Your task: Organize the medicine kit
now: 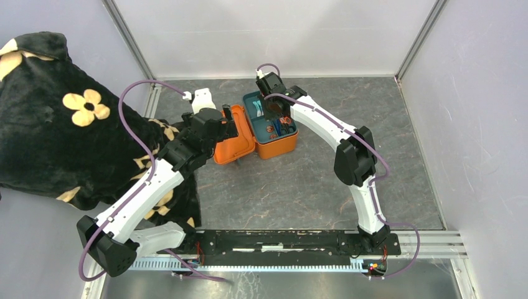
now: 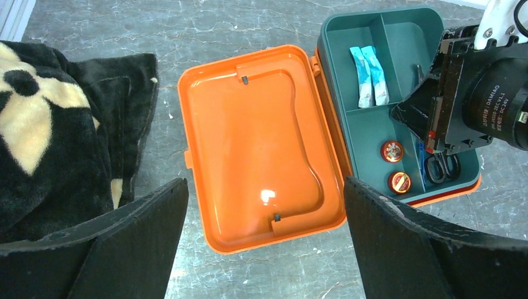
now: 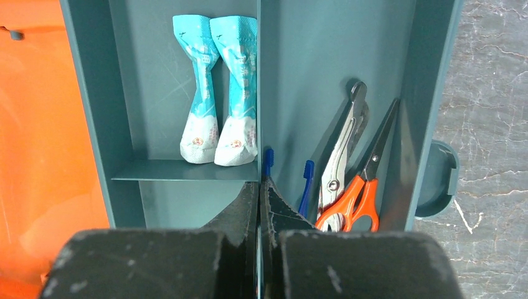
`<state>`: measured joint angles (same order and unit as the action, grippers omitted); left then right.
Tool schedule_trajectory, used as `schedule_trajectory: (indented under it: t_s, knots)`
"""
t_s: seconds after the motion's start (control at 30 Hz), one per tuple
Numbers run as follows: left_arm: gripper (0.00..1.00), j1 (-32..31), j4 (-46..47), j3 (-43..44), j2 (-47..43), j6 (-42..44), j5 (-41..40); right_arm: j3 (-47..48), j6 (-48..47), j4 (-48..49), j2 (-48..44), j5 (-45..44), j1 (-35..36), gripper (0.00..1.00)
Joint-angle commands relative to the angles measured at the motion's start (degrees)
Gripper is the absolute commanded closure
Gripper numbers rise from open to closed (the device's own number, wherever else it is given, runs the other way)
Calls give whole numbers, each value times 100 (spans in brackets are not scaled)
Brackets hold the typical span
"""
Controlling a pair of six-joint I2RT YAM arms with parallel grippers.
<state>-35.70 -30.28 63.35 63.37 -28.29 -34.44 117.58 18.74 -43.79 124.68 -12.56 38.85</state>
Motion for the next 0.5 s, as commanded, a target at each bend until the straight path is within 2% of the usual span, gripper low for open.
schedule_trajectory:
  t_s: [0.0,0.17,0.47]
  knots:
    - [0,28,160,-24,63,225,-66,166,-107,-178,241,110,3,100]
    - [0,28,168,-16,94,228,-45,196,-172,-411,330,159,0,100]
    - [0,28,177,-22,219,169,-6,273,-290,-559,-41,167,6,100]
